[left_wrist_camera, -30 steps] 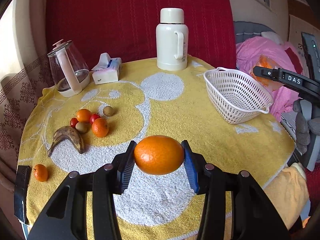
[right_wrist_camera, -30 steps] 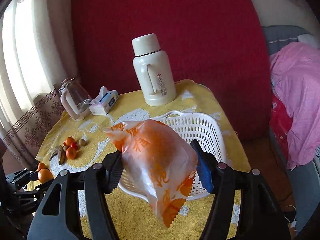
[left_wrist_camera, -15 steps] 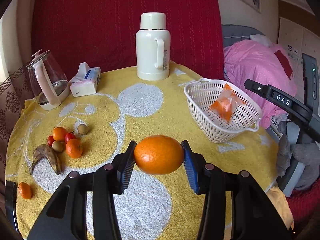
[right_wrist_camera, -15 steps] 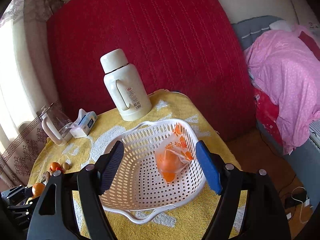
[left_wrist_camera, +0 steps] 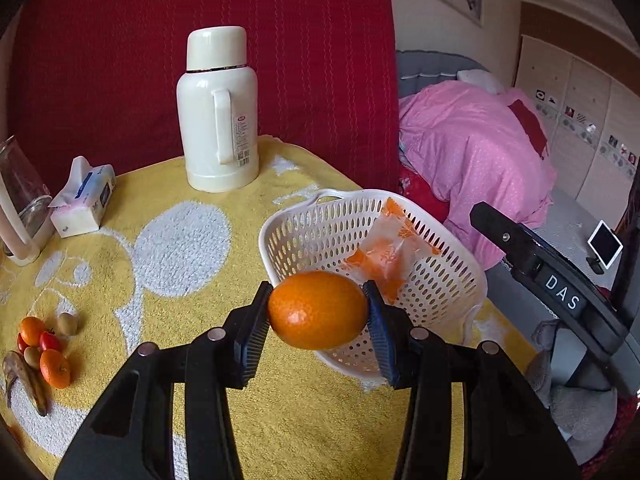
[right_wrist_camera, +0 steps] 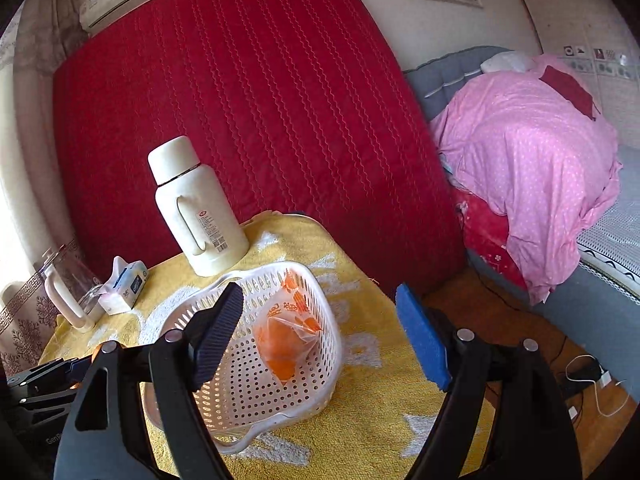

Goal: Organize fruits
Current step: 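Release the bag into the basket with the right gripper while the left gripper drops the orange in, then move the left gripper to the small tangerine and close on it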

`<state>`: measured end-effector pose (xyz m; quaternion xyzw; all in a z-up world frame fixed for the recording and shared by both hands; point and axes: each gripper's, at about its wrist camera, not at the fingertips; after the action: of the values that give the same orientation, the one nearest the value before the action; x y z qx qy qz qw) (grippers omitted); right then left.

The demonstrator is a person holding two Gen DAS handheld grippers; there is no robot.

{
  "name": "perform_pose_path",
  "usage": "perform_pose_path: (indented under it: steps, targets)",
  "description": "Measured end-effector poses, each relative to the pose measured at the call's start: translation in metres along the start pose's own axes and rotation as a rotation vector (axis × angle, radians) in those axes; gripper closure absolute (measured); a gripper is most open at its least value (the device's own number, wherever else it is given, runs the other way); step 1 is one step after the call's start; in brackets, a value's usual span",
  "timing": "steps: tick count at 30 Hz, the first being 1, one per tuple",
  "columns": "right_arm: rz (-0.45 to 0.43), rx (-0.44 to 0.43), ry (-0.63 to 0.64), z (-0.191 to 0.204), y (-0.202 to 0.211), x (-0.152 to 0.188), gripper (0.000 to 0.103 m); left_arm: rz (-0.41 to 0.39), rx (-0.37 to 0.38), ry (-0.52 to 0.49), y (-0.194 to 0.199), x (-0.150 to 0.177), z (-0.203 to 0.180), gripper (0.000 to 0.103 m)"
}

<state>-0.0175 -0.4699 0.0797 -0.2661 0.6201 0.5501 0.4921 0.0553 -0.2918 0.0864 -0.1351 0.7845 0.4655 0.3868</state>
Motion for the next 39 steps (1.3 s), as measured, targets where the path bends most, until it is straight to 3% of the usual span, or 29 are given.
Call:
perform_pose_path:
  steps: [2,3,12,23,39]
  targets:
    - [0.0,0.01,-0.003,-0.002,0.0,0.0,0.023,-0.01,0.011,0.01,-0.003,-0.002,0.0,0.024]
    - [0.0,0.014,-0.005,-0.003,0.0,0.001,0.023,-0.021,0.014,0.019,-0.003,-0.002,0.003,0.02]
    - [0.003,0.032,-0.021,-0.008,-0.001,0.002,0.022,-0.016,-0.054,0.088,-0.002,0.004,0.034,0.019]
    - [0.003,0.057,-0.024,-0.01,-0.002,0.002,0.022,-0.043,-0.116,0.057,0.013,0.02,0.04,0.019]
    - [-0.045,0.168,0.088,0.005,0.004,0.003,0.022,-0.138,-0.209,0.12,0.061,0.026,0.082,0.019]
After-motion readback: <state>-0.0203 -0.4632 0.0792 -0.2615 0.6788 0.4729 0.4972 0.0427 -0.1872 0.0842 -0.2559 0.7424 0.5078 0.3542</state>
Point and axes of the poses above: each gripper's, at about its wrist camera, not at the fingertips, and y roughly against the way its jaws point, z to its left, x to its underside, and after that the axes turned 15 degrees about y, right-handed
